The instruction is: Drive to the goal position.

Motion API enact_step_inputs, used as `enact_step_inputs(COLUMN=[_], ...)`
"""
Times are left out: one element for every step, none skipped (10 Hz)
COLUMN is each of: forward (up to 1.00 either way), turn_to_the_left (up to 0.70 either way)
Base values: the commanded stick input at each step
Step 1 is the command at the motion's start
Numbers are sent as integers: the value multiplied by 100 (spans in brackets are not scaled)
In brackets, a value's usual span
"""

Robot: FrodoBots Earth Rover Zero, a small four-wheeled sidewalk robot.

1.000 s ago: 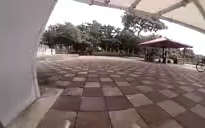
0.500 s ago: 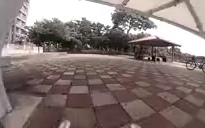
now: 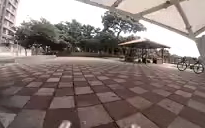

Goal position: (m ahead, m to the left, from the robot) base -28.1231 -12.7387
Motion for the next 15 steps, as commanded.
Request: enact_step_inputs(forward=[70,70,70,70,70,70,70,70,70,70,70,70,70,70,70], turn_to_the_left=[-35,-35,-35,-35,-35,-35,-35,-35,-35,-35,-35,-35,-35,-35,-35])
